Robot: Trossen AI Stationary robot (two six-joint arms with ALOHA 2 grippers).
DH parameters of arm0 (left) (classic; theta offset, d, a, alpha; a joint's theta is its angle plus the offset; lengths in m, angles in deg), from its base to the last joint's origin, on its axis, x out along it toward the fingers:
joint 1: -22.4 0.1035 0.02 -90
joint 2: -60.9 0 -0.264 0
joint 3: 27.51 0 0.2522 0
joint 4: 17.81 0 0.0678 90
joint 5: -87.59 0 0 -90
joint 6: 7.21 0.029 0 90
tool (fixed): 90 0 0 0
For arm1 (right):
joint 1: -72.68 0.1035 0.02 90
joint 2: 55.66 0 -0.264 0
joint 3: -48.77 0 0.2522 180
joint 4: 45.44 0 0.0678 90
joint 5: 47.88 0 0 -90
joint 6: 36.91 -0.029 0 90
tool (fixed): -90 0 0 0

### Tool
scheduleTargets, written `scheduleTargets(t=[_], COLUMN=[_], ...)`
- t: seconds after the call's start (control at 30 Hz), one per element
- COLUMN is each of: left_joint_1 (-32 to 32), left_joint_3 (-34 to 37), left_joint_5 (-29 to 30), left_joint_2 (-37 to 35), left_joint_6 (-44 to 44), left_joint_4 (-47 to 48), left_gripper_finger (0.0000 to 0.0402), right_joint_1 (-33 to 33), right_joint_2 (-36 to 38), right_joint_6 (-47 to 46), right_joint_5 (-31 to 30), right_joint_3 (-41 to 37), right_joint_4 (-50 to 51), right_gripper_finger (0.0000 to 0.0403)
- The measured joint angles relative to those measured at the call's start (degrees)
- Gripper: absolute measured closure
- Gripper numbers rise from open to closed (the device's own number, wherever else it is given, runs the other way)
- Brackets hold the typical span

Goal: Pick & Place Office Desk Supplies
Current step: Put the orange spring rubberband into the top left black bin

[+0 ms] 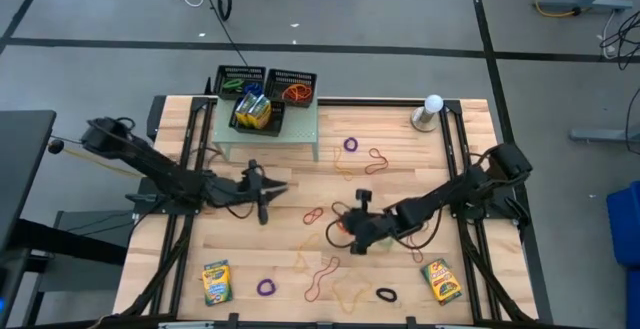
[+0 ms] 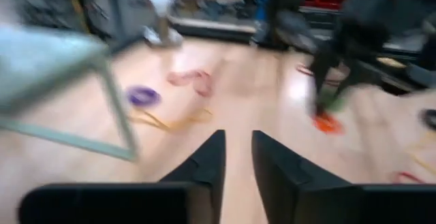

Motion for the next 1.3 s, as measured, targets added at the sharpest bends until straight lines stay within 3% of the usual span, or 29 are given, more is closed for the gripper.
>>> scheduleTargets(t=[0.17,0.37,0.57,0.73,0.9,1.2,1.3], left_joint_1=[-0.13,-0.07,0.93,2.2,2.99,1.24,0.21], left_joint_3=[0.0,-3.76,-12.84,-17.4,-18.14,-18.08,-16.87], left_joint_5=[-2.16,-3.73,-3.6,-1.86,-1.02,-0.75,1.44], left_joint_2=[15.09,30.9,40.12,42.5,42.58,42.06,39.87], left_joint_6=[-7.68,-6.21,-4.65,-2.46,-1.7,6.16,9.17], left_joint_4=[-18.56,-41.72,-43.26,-43.03,-42.81,-42.58,-42.42], left_gripper_finger=[0.0264,0.02,0.0158,0.0153,0.0197,0.0374,0.0385], right_joint_1=[-1.24,-1.41,-1.09,-0.42,0.65,1.77,2.12], right_joint_2=[0.98,0.91,0.91,0.91,0.91,0.91,0.91], right_joint_6=[2.18,4.55,5.38,5.51,5.57,5.95,5.97], right_joint_5=[-14.72,-19.63,-21.19,-22.03,-22.26,-22.16,-22.11], right_joint_3=[-0.02,-0.02,-0.02,-0.02,-0.04,-0.03,-0.04], right_joint_4=[-6.23,-14.03,-18.93,-20.71,-23.47,-24.55,-24.66], right_gripper_finger=[0.0382,0.0382,0.038,0.0379,0.0379,0.0373,0.0352])
